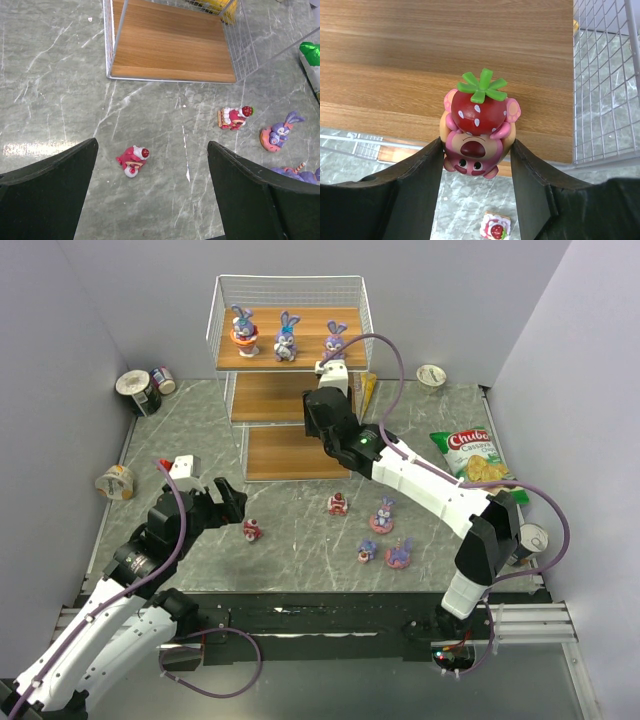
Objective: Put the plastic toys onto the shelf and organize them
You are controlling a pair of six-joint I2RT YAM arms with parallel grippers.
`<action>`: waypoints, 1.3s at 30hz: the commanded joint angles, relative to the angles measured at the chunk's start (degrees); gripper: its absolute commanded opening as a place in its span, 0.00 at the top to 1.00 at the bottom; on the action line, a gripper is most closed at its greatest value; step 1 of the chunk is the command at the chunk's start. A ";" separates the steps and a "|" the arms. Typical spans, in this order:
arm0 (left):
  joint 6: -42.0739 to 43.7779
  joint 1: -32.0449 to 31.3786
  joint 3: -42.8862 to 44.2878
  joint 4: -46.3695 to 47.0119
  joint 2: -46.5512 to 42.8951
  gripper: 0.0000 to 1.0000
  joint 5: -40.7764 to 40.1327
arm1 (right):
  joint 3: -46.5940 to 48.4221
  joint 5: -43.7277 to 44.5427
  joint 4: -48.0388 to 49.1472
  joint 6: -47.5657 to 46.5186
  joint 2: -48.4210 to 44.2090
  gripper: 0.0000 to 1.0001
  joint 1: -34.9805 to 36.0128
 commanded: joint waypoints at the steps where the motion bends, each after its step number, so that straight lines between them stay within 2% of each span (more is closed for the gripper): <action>1: 0.92 -0.20 0.37 1.34 0.14 0.04 0.28 | -1.15 2.74 3.91 0.46 0.26 0.66 -0.05; 7: 0.75 -0.20 0.37 1.34 0.14 0.03 0.19 | -0.53 3.35 3.30 1.07 0.87 0.59 -0.05; 11: 0.92 -0.20 0.37 1.34 0.23 0.04 0.19 | -0.97 3.27 3.91 0.98 0.53 0.46 0.03; 22: 1.01 -0.20 0.37 1.25 0.31 0.03 0.36 | -1.15 4.50 3.56 0.90 0.96 0.35 0.03; 32: 0.93 -0.20 0.37 1.25 0.23 0.03 0.28 | -0.62 5.11 3.30 1.24 1.23 0.33 0.03; 39: 0.93 -0.20 0.46 1.16 0.05 0.04 0.28 | -0.19 6.34 3.30 1.95 1.92 0.39 0.03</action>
